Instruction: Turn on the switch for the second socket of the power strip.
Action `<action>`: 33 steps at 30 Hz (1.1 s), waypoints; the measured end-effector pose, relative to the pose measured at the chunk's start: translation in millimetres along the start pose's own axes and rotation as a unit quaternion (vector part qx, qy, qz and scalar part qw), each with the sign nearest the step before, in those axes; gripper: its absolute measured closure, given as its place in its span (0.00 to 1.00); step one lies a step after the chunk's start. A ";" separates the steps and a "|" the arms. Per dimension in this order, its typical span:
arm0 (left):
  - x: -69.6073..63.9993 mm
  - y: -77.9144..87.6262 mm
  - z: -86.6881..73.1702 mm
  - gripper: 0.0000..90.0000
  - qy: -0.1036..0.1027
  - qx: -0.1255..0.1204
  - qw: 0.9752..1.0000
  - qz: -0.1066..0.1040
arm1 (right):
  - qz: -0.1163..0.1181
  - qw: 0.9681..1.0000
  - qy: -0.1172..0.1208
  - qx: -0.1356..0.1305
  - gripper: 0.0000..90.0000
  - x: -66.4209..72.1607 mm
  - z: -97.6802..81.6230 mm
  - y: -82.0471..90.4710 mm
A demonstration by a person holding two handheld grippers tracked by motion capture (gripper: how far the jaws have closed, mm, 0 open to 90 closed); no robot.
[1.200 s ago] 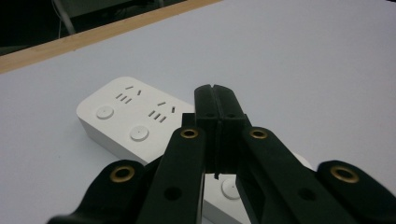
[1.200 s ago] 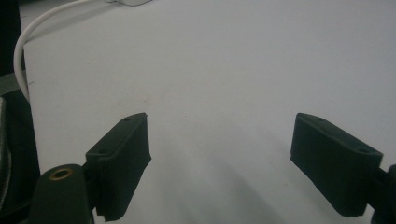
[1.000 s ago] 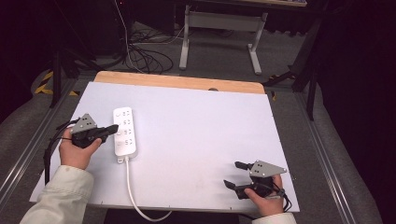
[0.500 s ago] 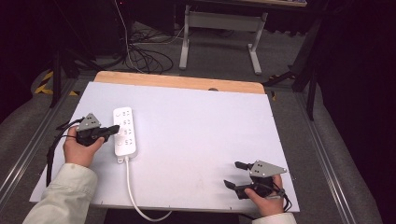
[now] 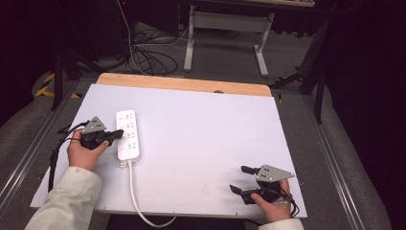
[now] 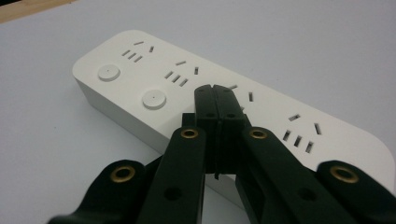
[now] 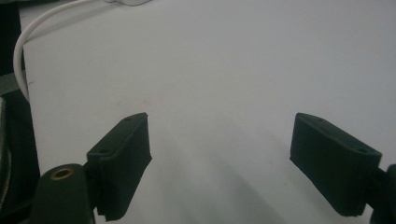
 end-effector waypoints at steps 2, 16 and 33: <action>0.4 -0.5 -0.2 1.00 -0.001 0.001 1.000 0.002 | 0.000 1.000 0.000 0.000 0.23 0.1 -0.1 -0.1; 0.9 -1.3 -2.9 1.00 0.010 -0.003 1.000 -0.007 | 0.000 1.000 0.002 -0.001 0.23 0.4 0.2 0.3; -0.4 -2.3 -5.2 1.00 0.016 -0.010 1.000 0.001 | 0.002 1.000 0.004 -0.002 0.23 1.7 0.9 1.1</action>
Point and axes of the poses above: each handheld gripper's, and its own axes: y roughly backward along the jaws, z roughly out of its top, x roughly to its left, the point moved 6 cm from there along -y, roughly forward along the jaws, and after that the axes turned 7 degrees about y, right-handed, at the moved point
